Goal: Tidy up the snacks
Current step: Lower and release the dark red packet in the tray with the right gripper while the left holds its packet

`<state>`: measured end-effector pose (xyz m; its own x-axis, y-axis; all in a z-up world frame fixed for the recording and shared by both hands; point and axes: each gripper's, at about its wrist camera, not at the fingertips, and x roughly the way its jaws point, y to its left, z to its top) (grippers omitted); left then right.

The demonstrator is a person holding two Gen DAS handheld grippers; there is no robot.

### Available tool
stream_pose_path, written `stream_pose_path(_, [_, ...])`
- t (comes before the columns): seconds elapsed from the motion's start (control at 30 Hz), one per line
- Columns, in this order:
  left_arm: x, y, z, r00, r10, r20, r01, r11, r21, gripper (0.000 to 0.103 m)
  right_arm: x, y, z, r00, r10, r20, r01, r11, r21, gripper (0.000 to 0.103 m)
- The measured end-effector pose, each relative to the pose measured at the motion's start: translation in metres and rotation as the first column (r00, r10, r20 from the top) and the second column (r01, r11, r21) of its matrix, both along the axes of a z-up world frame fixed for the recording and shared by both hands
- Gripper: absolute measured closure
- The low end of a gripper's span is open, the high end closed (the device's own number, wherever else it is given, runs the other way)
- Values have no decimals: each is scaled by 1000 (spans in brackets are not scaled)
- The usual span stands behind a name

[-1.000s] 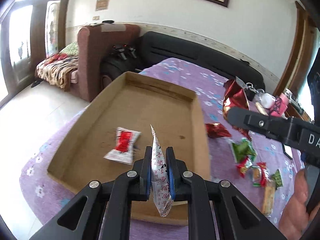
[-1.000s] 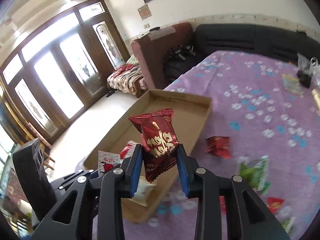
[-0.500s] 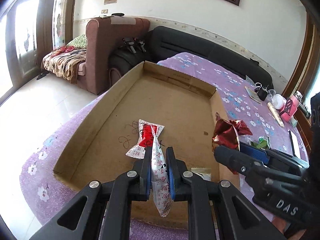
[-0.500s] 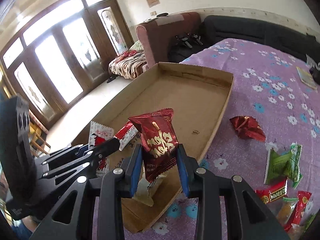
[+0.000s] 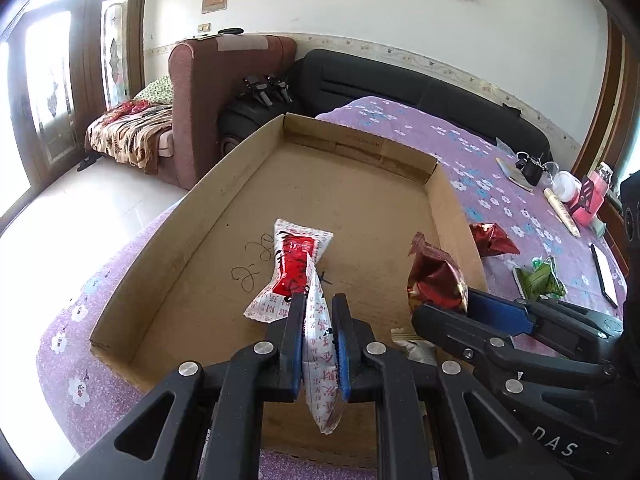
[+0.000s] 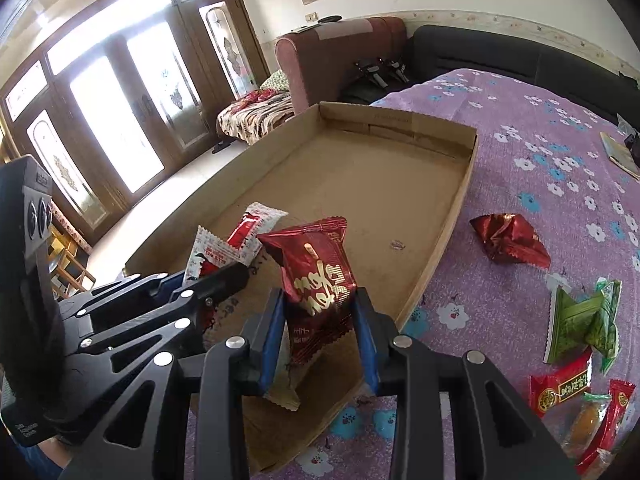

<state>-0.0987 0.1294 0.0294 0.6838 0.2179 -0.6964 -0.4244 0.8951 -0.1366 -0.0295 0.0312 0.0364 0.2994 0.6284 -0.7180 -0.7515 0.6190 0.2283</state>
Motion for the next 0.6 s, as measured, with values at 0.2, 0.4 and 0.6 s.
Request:
stream_pose_path(0.2, [4, -3, -1, 1000, -7, -23, 7, 1000, 11, 90, -4, -1, -1, 1000, -5, 13, 4, 1000, 8, 70])
stream_pose_path(0.4, [5, -4, -1, 1000, -2, -26, 3, 1000, 17, 90, -7, -2, -1, 1000, -8, 18, 7, 1000, 14, 69])
stream_pose_path(0.6, [5, -6, -1, 1000, 1, -28, 0, 1000, 27, 90, -6, -4, -1, 1000, -7, 10, 7, 1000, 25, 69])
